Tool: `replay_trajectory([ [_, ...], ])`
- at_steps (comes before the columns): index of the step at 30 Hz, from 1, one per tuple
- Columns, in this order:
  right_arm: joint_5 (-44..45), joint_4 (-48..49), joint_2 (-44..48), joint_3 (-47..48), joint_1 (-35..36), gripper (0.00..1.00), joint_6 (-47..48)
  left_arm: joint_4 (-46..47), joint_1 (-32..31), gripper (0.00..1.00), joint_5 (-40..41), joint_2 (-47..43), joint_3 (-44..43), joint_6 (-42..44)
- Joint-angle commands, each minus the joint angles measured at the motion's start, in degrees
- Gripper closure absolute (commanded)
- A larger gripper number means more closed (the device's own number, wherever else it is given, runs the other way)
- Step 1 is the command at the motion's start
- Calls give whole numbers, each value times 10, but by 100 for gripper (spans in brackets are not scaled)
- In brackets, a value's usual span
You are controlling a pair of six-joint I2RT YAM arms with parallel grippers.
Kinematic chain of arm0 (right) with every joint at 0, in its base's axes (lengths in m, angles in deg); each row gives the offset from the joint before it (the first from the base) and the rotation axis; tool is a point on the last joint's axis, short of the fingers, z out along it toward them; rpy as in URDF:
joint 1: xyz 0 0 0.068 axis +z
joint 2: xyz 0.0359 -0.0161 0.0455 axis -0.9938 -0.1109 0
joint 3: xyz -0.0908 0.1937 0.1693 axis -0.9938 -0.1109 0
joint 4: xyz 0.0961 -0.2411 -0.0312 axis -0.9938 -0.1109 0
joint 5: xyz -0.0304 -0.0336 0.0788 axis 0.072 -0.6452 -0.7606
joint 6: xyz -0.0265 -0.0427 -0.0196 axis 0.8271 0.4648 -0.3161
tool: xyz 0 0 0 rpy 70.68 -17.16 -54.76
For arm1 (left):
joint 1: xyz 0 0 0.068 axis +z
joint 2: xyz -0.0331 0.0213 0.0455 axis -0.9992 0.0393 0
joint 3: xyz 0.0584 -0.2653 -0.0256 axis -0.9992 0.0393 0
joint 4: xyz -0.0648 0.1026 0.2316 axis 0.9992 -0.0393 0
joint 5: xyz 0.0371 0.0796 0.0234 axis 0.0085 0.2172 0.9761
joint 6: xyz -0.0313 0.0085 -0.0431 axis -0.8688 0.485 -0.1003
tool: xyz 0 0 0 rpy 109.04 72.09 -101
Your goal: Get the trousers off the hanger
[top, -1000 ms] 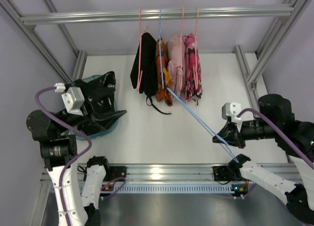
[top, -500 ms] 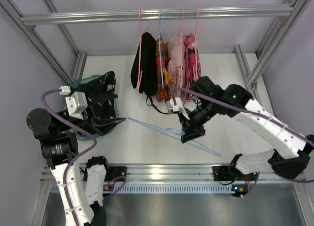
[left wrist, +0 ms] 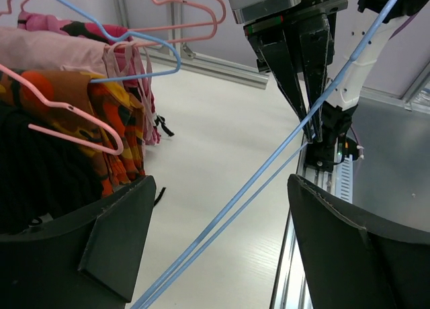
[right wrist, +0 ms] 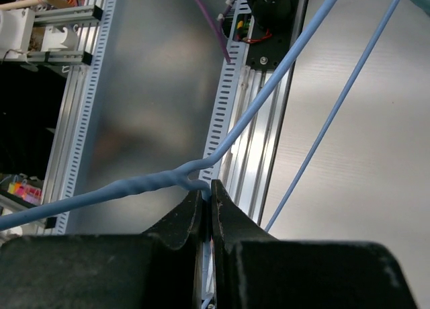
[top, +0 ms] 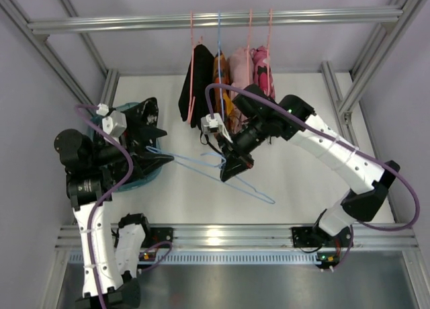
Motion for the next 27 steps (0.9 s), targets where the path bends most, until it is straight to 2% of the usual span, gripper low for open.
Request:
replay_trajectory([
  [1, -38, 35, -10, 23, 15, 100, -20, 11, -8, 15, -114, -9, 23, 36],
  [5, -67, 35, -31, 28, 15, 100, -35, 10, -19, 16, -113, -12, 67, 40],
  [9, -71, 35, -42, 21, 20, 100, -33, 10, -30, 15, -113, -15, 100, -21],
  [16, -109, 28, -64, 6, 33, 100, -35, 12, -52, 14, -113, -39, 117, -61],
  [23, -168, 13, -126, 78, 45, 100, -55, 18, -52, 22, -116, -43, 116, -50],
  [24, -174, 23, -132, 86, 45, 100, -69, 49, -52, 23, -116, -42, 117, -70],
  [27, -194, 38, -139, 92, 44, 100, -93, 49, -52, 25, -117, -35, 116, -85],
])
